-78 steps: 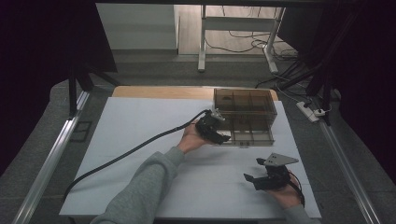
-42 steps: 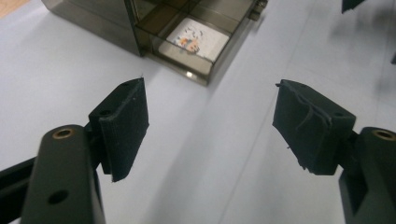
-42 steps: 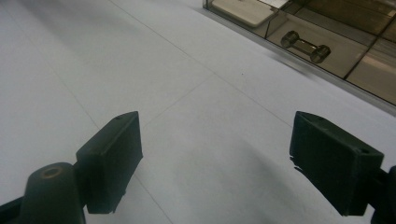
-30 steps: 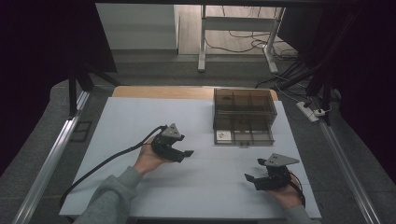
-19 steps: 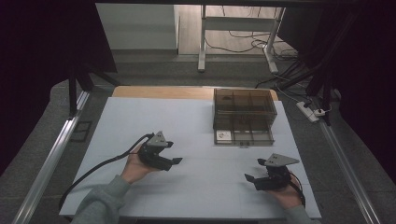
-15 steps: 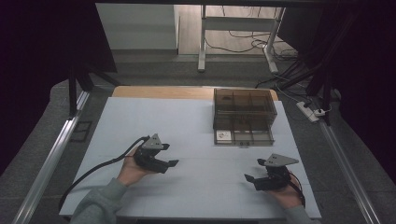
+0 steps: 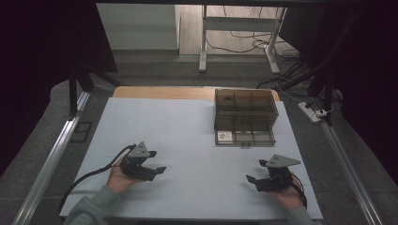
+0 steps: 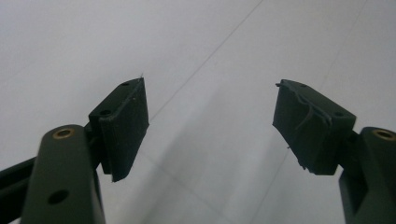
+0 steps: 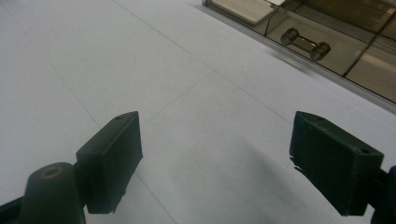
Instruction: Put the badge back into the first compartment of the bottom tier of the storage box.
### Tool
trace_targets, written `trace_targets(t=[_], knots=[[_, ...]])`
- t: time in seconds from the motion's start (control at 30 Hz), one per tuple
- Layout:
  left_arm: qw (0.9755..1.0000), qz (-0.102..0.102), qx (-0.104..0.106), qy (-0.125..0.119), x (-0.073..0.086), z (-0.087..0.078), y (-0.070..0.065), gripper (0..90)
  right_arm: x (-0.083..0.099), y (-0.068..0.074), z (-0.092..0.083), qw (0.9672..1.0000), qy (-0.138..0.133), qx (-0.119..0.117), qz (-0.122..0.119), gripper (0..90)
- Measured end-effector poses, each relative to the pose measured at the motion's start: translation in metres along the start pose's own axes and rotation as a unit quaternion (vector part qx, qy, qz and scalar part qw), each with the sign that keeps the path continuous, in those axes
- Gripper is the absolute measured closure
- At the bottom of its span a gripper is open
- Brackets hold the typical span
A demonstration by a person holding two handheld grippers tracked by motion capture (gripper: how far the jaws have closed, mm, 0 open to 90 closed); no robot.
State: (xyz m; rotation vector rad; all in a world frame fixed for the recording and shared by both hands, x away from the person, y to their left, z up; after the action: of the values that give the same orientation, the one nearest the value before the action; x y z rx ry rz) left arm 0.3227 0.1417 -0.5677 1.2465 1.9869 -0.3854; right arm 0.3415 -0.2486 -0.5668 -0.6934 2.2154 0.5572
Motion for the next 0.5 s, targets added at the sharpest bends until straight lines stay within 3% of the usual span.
trace_targets(t=[0.27, 0.5], knots=[[0.9997, -0.019, -0.017, 0.002, 0.025, -0.020, -0.002, 26.2, 0.000, 0.000, -0.002, 1.0000, -0.003, 0.001, 0.000, 17.2], [0.9992, -0.031, -0.026, 0.000, 0.037, -0.030, -0.003, 26.3, 0.000, 0.000, -0.003, 1.0000, -0.005, 0.003, -0.001, 17.2]])
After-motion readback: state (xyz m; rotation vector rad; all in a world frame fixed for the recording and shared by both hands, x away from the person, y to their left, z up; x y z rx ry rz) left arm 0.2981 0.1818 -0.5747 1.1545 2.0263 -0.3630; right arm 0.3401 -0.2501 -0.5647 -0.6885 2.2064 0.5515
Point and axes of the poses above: each handheld gripper's, and its own axes: z roughly forward along the jaws, x roughly out of its underside, y roughly to its left, the point moved 8 cm from there along z, roughly forward along the jaws, and after that the axes turned 14 degrees about z, right-handed, at the moved point
